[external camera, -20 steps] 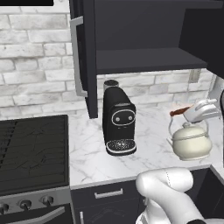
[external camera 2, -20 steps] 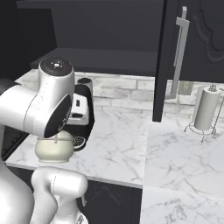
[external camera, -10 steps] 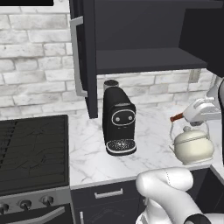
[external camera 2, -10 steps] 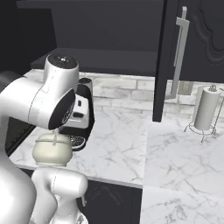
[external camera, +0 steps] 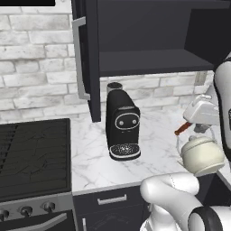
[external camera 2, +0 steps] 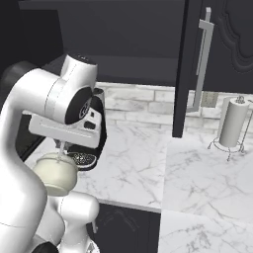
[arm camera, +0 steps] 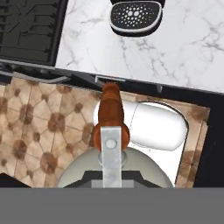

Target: Open the cabinet, pick the kettle from the cabinet, and place it in the sink.

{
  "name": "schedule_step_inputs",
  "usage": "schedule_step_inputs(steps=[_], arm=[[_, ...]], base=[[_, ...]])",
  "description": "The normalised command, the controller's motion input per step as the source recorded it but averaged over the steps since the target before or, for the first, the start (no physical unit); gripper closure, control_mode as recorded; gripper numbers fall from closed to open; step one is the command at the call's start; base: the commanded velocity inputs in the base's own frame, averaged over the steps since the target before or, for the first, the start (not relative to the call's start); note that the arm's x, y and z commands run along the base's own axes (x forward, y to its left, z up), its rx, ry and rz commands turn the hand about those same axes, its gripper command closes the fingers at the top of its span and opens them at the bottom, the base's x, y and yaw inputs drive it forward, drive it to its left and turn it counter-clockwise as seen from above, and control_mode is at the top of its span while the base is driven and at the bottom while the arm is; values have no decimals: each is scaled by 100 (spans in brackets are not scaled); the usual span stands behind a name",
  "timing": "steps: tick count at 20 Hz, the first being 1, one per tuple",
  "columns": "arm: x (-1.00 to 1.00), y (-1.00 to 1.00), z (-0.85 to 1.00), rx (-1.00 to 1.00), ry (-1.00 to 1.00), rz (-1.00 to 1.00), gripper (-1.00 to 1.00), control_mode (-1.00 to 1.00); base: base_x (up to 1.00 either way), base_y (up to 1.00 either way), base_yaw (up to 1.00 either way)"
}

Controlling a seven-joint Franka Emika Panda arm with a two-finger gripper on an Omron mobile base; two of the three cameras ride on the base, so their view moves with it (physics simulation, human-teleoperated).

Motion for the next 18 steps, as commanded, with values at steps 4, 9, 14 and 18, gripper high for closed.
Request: schedule_step_inputs(steps=[4, 9, 14, 18], arm=[[0, 0, 0, 0, 0, 0, 100, 100], [0, 0, 0, 0, 0, 0, 100, 100], [0, 0, 0, 0, 0, 0, 100, 100], [0, 0, 0, 0, 0, 0, 100, 100]], base=[[-14, 26, 0], [-19, 59, 0], [-29, 48, 0], [-34, 43, 0]])
